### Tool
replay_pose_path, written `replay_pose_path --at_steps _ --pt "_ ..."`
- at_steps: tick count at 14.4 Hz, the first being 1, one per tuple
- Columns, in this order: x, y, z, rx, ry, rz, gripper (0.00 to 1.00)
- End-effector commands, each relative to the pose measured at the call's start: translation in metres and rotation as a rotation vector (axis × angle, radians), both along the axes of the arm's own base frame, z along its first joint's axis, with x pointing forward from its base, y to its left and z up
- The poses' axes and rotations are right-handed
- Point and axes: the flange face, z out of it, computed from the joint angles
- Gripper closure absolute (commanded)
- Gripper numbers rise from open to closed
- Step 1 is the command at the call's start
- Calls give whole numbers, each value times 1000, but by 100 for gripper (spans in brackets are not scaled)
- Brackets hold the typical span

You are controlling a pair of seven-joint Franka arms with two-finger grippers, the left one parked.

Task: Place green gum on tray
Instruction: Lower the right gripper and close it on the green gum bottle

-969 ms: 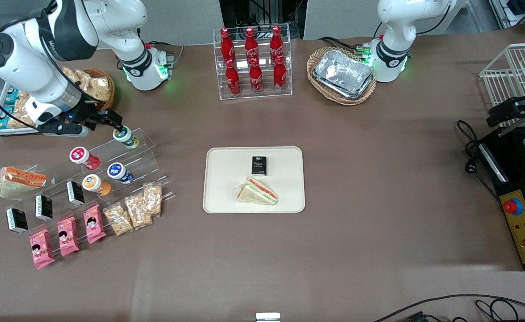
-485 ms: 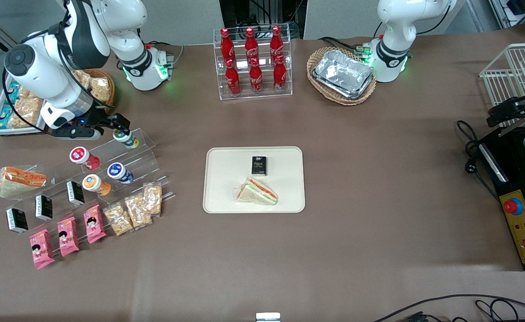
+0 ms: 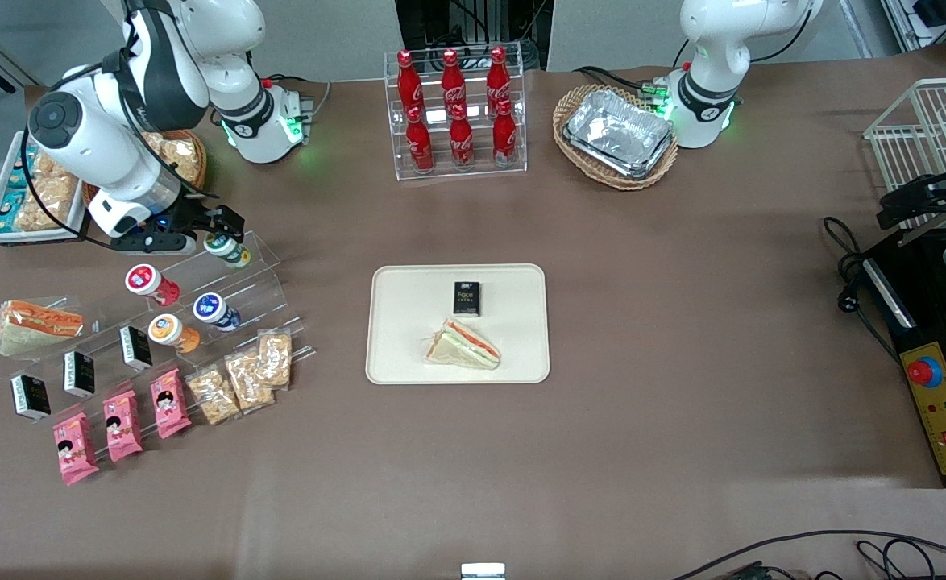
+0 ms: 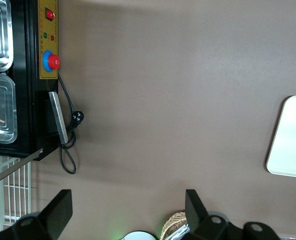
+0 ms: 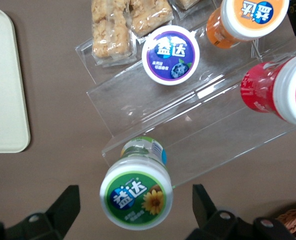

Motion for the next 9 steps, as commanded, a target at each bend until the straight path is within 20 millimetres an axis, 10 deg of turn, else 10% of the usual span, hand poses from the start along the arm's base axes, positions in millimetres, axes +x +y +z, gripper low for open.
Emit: replay_pose_path --at_steps 1,9 --pt "0 -1 -6 -6 -15 10 0" --pt "-2 -1 -16 -8 -20 8 31"
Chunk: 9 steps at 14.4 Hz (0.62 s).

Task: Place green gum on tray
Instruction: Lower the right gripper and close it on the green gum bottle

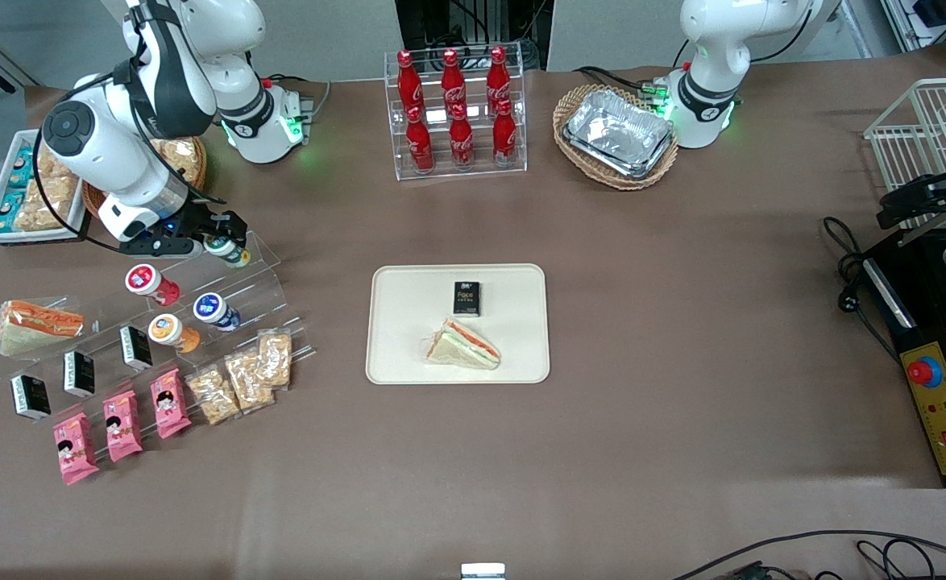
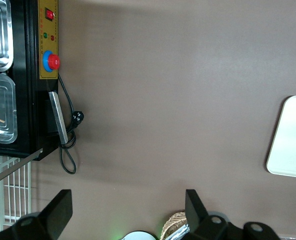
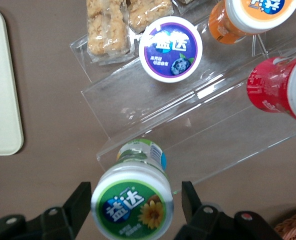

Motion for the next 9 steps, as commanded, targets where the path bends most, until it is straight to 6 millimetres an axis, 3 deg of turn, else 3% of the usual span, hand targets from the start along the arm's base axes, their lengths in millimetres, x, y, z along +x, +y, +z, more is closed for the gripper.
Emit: replay_pose_path --at_steps 1,5,9 --pt "0 -1 -1 -5 -15 10 39" --pt "3 -3 8 -5 -26 14 72" --pt "21 -8 67 2 -21 53 75"
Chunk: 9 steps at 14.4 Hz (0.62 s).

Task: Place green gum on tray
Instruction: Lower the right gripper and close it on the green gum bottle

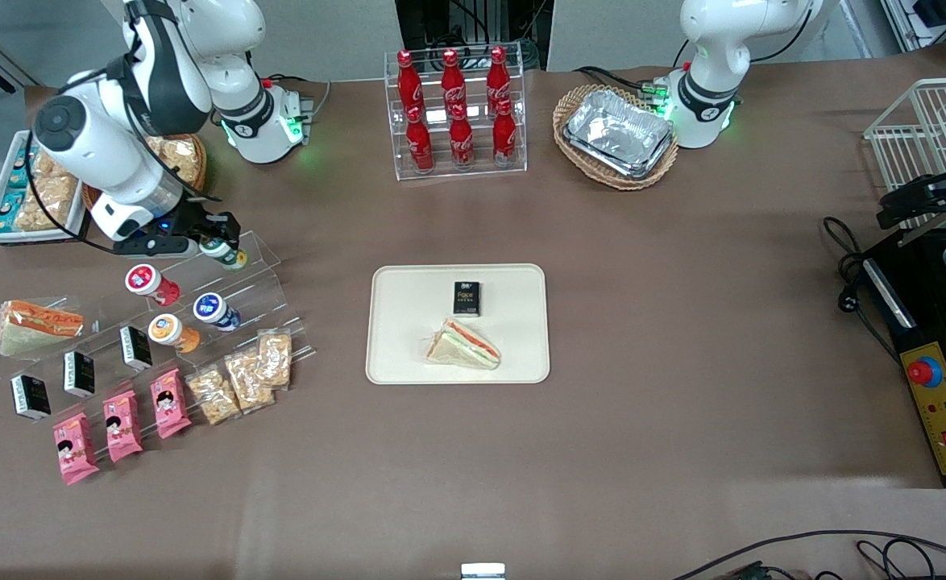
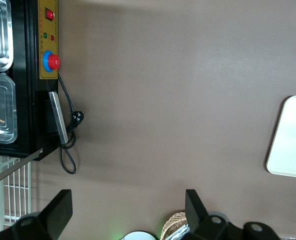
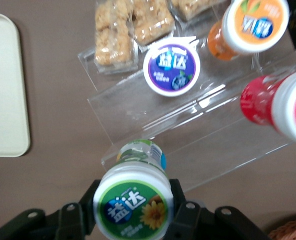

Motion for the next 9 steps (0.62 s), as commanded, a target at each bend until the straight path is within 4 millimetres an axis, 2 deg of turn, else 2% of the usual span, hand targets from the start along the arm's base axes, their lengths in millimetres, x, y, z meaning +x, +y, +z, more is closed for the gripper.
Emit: replay_pose_path --at_steps 1,3,5,7,9 --pt "17 -5 67 -2 20 17 75" --pt "23 1 103 12 27 12 75" --pt "27 20 132 39 35 -35 75" --pt "30 51 148 40 38 -77 75" --pt "27 94 149 44 52 -130 75"
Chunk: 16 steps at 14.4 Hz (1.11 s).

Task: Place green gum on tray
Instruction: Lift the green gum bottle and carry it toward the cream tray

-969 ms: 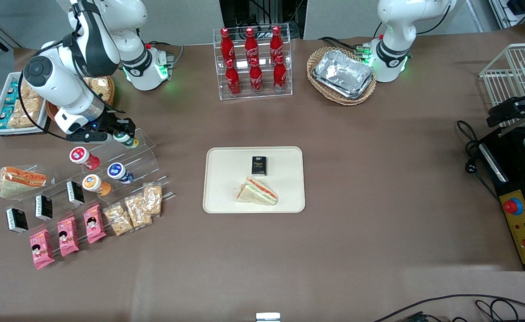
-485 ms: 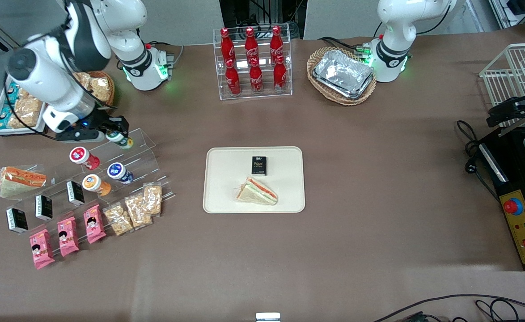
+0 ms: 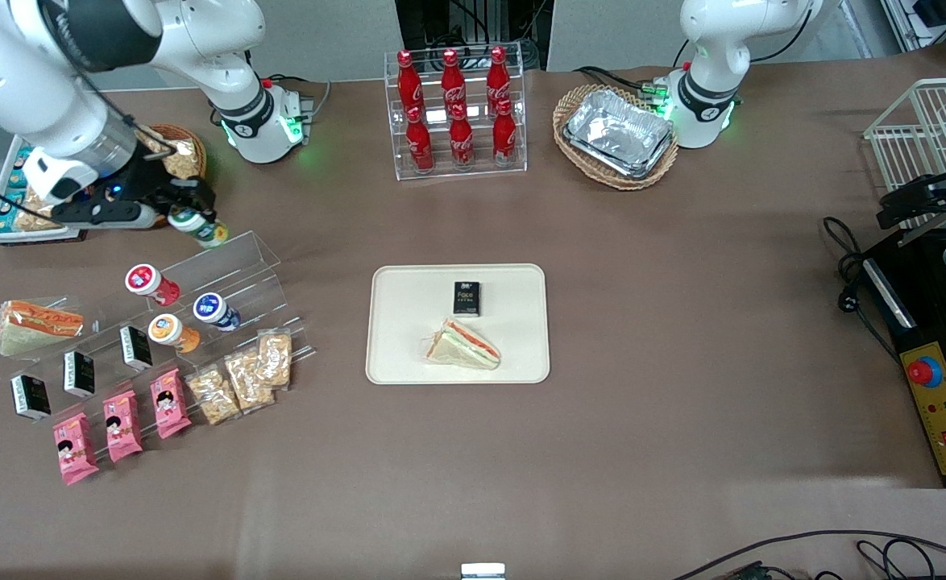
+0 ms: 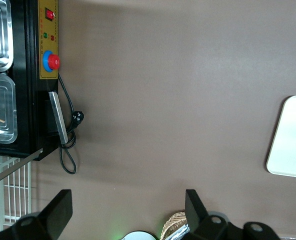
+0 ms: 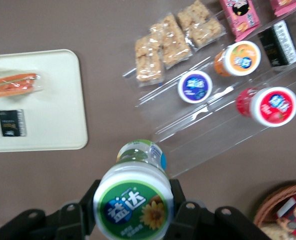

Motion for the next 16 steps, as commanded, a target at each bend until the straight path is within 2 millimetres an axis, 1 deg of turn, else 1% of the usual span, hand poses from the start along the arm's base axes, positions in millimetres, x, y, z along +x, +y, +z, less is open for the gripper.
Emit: replay_pose_path --at_steps 1,2,4,6,7,8,9,10,14,16 --pt "3 76 3 13 50 -103 75" --pt "2 101 -4 4 60 -135 75" --pt "0 141 -17 4 49 -167 77" --pt "2 177 -45 -10 39 -173 79" --pt "7 186 -61 -11 35 -179 79" --pt "13 194 -81 -17 33 -182 79" --pt "13 207 -100 -21 29 -177 79" --pt "14 212 -120 -24 26 -184 80" --pt "28 219 -189 -41 21 -201 79" --pt "29 226 -224 -58 30 -195 79"
